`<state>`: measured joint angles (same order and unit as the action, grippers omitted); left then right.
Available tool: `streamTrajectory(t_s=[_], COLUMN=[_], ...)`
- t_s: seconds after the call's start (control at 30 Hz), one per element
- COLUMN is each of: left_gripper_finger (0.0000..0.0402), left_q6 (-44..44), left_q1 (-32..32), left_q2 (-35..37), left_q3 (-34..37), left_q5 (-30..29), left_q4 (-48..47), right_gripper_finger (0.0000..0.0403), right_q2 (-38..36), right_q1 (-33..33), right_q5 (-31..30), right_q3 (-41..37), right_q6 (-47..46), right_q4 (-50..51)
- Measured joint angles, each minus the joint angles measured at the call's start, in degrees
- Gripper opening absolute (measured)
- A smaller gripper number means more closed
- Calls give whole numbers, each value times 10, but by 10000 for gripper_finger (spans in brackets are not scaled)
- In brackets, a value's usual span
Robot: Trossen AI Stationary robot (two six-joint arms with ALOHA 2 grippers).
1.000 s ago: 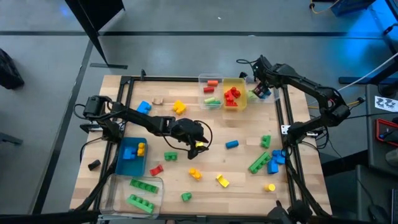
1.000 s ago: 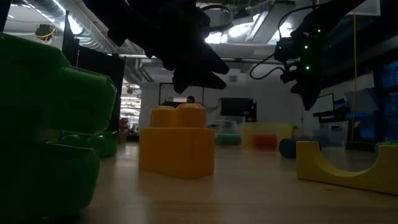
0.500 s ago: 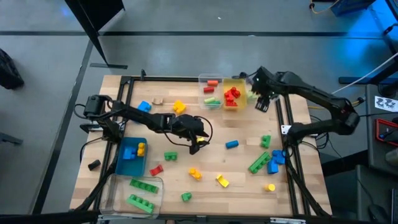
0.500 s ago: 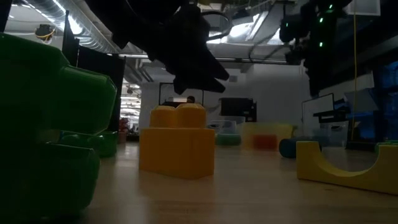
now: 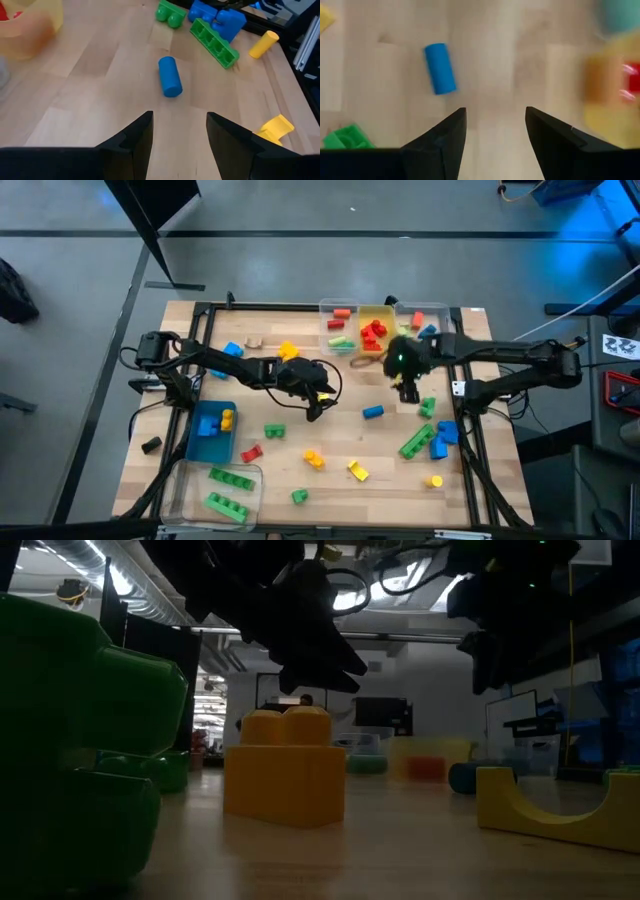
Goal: Sort blocks by size
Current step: Put the blue cylindrical block into the top left transparent bin
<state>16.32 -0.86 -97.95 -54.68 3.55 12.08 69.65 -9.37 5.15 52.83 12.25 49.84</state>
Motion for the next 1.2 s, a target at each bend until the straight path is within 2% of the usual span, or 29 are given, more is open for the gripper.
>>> streamTrajectory(t_s=[0.27, 0.6, 1.03, 1.2], left_gripper_finger=[169, 169, 169, 169], left_q6=[0, 0, 9, 28], left_q1=[0, 0, 1, 1], left_q2=[0, 0, 0, 0], left_q3=[0, 0, 0, 0], left_q5=[1, 1, 1, 1], left_q4=[-9, -12, -12, -12], right_gripper_finger=[205, 205, 205, 204], right_q2=[0, 4, 118, 158], right_q1=[93, 145, 150, 150], right_q5=[0, -26, -81, -81], right_q3=[-93, -186, -193, -191], right_q6=[-44, -52, -67, -67], right_q4=[-177, -337, -387, -396])
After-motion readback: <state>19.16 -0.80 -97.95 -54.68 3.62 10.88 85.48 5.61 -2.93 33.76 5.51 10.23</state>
